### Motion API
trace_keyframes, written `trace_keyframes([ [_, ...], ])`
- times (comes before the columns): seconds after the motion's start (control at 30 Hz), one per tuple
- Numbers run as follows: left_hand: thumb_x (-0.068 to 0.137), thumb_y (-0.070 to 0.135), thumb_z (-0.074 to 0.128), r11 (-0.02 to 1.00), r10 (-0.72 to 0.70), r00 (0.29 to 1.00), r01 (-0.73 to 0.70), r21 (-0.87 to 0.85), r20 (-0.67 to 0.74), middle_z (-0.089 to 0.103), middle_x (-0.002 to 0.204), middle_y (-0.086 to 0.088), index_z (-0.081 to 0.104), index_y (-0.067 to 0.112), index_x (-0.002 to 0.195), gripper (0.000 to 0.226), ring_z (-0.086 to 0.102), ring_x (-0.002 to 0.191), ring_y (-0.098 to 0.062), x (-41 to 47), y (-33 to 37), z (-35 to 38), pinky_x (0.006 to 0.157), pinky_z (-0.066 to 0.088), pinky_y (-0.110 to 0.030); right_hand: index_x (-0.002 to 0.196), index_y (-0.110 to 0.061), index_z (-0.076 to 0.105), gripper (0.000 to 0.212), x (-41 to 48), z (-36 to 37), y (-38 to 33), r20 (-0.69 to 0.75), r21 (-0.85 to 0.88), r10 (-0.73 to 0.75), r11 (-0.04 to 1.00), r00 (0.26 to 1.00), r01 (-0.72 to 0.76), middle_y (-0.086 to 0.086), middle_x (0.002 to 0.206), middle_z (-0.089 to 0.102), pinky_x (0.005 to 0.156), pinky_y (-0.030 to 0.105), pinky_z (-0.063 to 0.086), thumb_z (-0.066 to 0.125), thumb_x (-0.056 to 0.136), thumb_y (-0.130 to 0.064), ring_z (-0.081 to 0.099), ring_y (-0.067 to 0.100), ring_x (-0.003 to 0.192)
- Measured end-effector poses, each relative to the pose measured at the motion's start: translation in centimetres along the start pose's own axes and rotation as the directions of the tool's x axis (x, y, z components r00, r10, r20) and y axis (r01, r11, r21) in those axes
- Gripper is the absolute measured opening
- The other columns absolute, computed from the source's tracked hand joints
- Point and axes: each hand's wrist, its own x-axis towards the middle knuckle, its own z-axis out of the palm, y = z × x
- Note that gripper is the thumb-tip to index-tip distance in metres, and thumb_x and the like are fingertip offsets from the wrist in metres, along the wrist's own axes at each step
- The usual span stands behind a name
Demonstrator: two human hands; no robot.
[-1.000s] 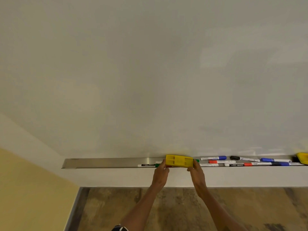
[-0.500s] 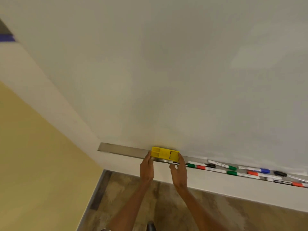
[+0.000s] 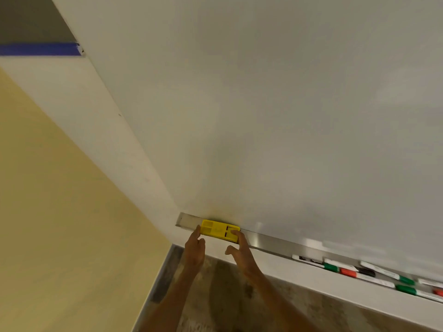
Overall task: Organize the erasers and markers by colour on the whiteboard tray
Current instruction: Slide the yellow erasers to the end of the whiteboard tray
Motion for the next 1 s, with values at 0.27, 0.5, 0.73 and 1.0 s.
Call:
trace_keyframes([
  [0.27, 0.096, -0.001, 0.043, 0.994, -0.023, 1.0, 0.024, 0.105, -0.009, 0.052, 0.14, -0.022, 0.039, 0.006, 0.144, 0.049, 0.054, 0.116, -0.049, 4.3, -1.4, -2.0, 0.099, 0.044, -0.054, 0.13, -0.012, 0.044, 0.049, 3.2, 3.6, -0.7, 0.005, 0.0, -0.003, 1.0, 1.0, 0.003, 0.012, 0.137, 0.045, 0.107, 0.049, 0.044, 0.06, 0.086, 0.005, 0.046, 0.031, 0.126],
  [0.5, 0.093, 0.005, 0.051, 0.969, -0.007, 0.999, 0.02, 0.248, -0.054, 0.042, 0.142, -0.019, 0.043, 0.013, 0.143, 0.051, 0.051, 0.122, -0.033, 4.4, -2.0, -1.9, 0.095, 0.049, -0.043, 0.134, -0.016, 0.039, 0.052, 3.4, 4.4, -0.9, 0.024, -0.045, 0.014, 0.999, 1.0, -0.012, 0.008, 0.141, 0.043, 0.107, 0.046, 0.045, 0.061, 0.089, -0.002, 0.048, 0.03, 0.125],
  [0.73, 0.09, 0.008, 0.059, 0.848, 0.208, 0.977, -0.158, 0.506, -0.044, 0.048, 0.145, -0.017, 0.043, 0.002, 0.142, 0.054, 0.044, 0.133, -0.035, 3.2, -1.5, -0.7, 0.106, 0.038, -0.049, 0.135, -0.019, 0.038, 0.057, 2.6, 2.9, -1.1, 0.044, -0.078, 0.038, 0.996, 0.998, -0.034, 0.002, 0.135, 0.045, 0.1, 0.031, 0.04, 0.062, 0.086, -0.002, 0.045, 0.024, 0.124],
  [1.0, 0.083, 0.005, 0.07, 0.659, 0.596, 0.771, -0.629, 0.411, 0.224, 0.072, 0.116, -0.005, 0.067, 0.011, 0.118, 0.036, 0.067, 0.109, -0.023, -2.3, 3.8, 7.5, 0.093, 0.044, -0.046, 0.132, -0.018, 0.049, 0.044, -1.6, -5.2, 0.5, -0.168, 0.024, -0.026, 0.999, 0.985, 0.031, 0.001, 0.135, 0.051, 0.093, 0.022, 0.052, 0.059, 0.09, -0.01, 0.053, 0.015, 0.117],
])
